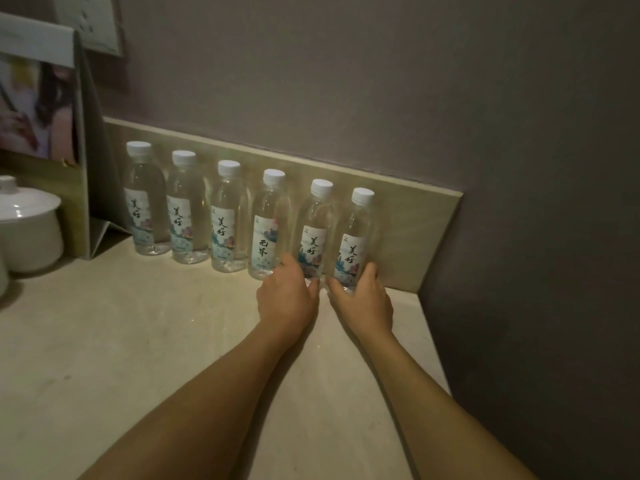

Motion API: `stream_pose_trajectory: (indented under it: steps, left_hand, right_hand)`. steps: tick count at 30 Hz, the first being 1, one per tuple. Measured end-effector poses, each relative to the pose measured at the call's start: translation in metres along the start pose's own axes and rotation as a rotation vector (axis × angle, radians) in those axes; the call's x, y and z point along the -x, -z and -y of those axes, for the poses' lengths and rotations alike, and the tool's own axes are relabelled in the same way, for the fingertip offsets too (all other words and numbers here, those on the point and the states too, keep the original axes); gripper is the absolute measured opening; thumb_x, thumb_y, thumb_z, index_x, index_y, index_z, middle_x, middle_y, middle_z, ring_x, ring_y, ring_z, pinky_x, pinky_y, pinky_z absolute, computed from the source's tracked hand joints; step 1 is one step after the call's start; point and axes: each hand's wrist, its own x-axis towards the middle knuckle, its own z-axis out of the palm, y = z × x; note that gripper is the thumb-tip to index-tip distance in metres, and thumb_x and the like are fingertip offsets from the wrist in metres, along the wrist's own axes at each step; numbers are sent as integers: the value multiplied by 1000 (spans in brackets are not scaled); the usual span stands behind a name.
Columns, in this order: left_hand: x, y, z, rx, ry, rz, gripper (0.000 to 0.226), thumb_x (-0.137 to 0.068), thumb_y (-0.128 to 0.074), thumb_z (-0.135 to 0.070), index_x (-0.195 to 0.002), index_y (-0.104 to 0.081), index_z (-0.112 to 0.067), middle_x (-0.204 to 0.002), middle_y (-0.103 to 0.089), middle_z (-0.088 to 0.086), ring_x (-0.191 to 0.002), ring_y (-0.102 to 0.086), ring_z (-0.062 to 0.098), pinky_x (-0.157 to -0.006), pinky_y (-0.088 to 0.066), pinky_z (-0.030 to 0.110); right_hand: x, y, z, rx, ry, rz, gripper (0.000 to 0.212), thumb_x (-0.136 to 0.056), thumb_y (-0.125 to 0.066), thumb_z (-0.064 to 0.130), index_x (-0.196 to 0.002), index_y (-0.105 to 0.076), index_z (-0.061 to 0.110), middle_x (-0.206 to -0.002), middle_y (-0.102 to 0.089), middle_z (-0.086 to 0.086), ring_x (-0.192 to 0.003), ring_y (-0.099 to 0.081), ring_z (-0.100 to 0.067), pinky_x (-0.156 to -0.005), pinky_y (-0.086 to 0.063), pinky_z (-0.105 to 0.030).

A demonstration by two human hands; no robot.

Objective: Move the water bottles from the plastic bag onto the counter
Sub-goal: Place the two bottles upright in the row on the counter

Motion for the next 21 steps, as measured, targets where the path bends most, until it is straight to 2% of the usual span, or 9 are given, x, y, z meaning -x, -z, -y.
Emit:
stream_pose_trajectory:
  steps: [5,10,21]
  left_hand:
    - [2,1,-1,-13,-3,4,41,-92,-62,-36,-117,-45,-8,-110,-66,13,-102,-64,33,-80,-52,43]
    - [1,1,1,16,9,1,41,-91,-64,-36,-117,-47,-9,-111,-66,13,-103,-64,33,-82,-53,43]
    - [1,0,2,14,17,-3,40,-92,-63,-36,-117,-47,-9,-112,-66,13,-104,-64,34,-81,-51,42]
  right_hand:
    - [-1,0,-2,22,7,-2,48,-85,-60,57,-108,-40,19,-119,-61,-7,-103,-61,-34,-77,-52,-42]
    - [0,0,-3,26,9,-3,47,-87,-60,54,-112,-41,19,-122,-60,-6,-104,-61,-31,-71,-47,-36]
    - [1,-1,-3,65,34,-32,48,-87,-58,56,-111,-40,19,-121,-61,-7,-104,-61,-32,-75,-53,-41]
